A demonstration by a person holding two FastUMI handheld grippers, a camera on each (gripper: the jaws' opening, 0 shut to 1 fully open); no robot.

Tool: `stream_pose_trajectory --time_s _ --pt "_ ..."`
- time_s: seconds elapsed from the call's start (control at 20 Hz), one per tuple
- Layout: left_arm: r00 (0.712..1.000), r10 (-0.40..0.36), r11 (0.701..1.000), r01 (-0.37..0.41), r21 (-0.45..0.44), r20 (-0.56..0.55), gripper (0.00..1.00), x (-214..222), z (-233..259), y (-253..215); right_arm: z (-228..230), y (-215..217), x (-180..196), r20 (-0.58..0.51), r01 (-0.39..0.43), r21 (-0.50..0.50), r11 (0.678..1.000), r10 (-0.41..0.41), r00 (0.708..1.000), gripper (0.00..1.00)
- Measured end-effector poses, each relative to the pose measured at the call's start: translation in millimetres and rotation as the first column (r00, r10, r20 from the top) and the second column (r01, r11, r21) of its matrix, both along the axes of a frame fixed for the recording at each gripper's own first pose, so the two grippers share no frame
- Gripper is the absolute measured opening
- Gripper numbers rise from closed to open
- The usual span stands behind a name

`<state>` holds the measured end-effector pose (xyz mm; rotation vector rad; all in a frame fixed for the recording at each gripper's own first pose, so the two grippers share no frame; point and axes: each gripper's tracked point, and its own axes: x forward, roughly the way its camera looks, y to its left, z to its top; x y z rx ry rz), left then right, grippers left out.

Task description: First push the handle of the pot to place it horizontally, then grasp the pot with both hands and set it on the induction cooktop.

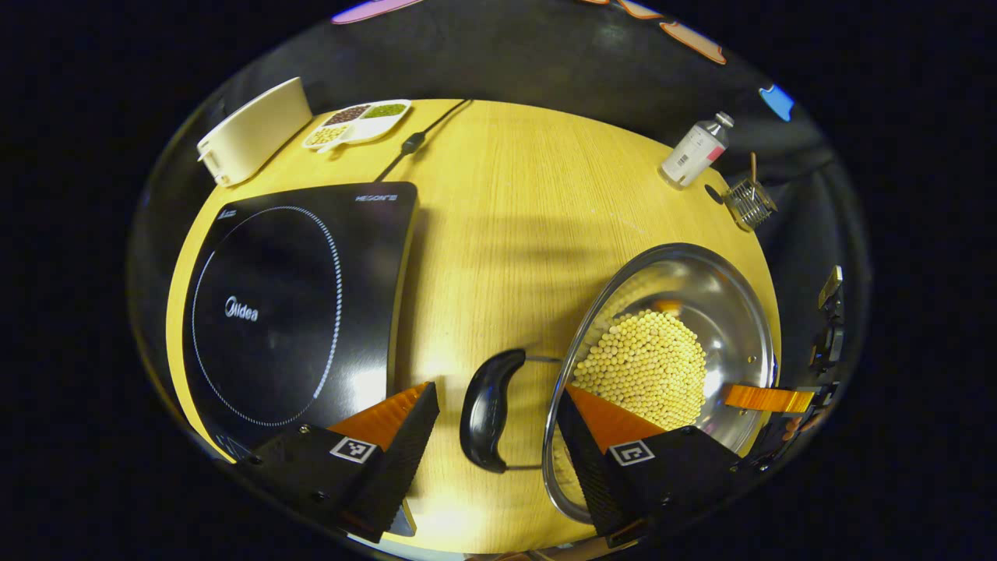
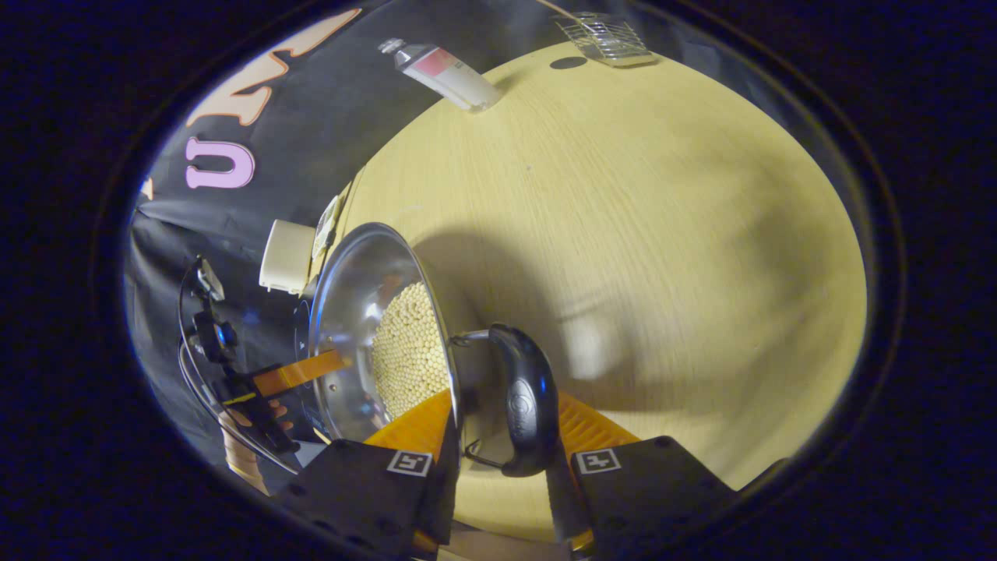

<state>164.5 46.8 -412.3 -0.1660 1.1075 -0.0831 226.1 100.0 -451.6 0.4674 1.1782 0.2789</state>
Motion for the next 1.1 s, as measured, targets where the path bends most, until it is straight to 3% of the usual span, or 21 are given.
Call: stream_pose_trajectory --time_s 0.05,0.15,0.5,0.65,0.7,1.1 --pt "1.000 -0.017 1.000 0.017 0.000 -0.015 0.93 3.1 -1.6 -2.7 -0.3 -0.5 0.4 0.000 0.000 0.000 1.000 0.000 1.000 0.47" --pt "0.998 -0.049 0.999 0.049 -0.001 -0.034 0.92 7.6 -3.6 -9.3 0.0 -0.1 0.8 -0.001 -0.001 -0.001 1.000 0.001 1.000 0.52" --pt "0.986 -0.139 0.987 0.146 0.069 -0.091 0.75 3.8 -10.0 -9.8 0.1 -0.1 0.3 0.005 -0.004 -0.005 1.000 0.004 1.000 0.52" --pt "0.988 -0.133 0.990 0.136 0.031 -0.079 0.72 2.2 -8.3 -13.3 1.9 -3.2 1.3 0.027 -0.017 -0.031 0.999 0.018 0.999 0.52" --pt "0.988 -0.131 0.991 0.133 0.019 -0.079 0.71 -0.8 -9.0 -14.3 1.9 -5.5 0.6 0.033 -0.017 -0.039 0.999 0.019 0.999 0.47" --pt "0.990 -0.132 0.991 0.131 -0.022 -0.044 0.66 -19.4 7.4 -25.3 15.3 -18.6 -16.0 0.061 -0.034 -0.082 0.996 0.039 0.997 0.47"
